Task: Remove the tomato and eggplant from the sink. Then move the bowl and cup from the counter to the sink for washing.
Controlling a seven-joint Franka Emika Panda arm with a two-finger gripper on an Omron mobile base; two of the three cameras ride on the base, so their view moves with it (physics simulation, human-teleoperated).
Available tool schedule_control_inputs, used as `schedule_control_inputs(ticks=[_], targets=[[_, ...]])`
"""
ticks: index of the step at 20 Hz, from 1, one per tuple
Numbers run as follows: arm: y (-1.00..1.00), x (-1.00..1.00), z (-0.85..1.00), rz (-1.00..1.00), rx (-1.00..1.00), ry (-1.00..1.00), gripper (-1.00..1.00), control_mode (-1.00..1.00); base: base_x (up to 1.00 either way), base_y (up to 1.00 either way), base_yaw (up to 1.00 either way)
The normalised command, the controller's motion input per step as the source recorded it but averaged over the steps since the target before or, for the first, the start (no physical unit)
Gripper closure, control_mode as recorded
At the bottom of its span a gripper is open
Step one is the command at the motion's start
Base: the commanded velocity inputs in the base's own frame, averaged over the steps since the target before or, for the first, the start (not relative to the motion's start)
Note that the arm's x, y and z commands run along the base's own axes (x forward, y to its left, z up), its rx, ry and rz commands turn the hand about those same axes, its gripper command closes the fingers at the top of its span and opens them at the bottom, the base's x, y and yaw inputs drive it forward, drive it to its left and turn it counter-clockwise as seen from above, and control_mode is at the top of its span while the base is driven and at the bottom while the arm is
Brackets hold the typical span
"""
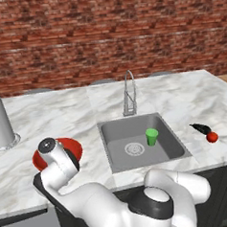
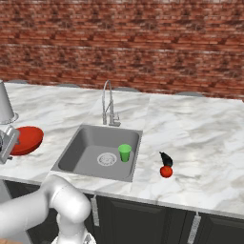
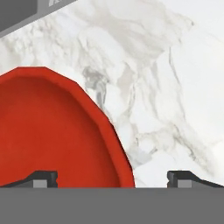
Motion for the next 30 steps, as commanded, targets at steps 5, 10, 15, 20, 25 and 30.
schedule_control_inputs(ticks=[5,10,15,20,25,30], targets=[[0.07,0.01,-0.08,-0.08,0.00,0.00,-1.00,-1.00,0.00,0.00,0.00],[0.08,0.01,-0.06,-0.06,0.00,0.00,-1.00,-1.00,0.00,0.00,0.00],[0.11,0.00,-0.02,-0.05,0.00,0.00,1.00,-1.00,0.00,0.00,0.00],[0.04,0.00,0.00,-0.06,0.00,0.00,1.00,-1.00,0.00,0.00,0.00],[0.02,0.00,0.00,-0.06,0.00,0.00,1.00,-1.00,0.00,0.00,0.00],[0.02,-0.03,0.01,-0.07,0.00,0.00,1.00,-1.00,0.00,0.00,0.00]])
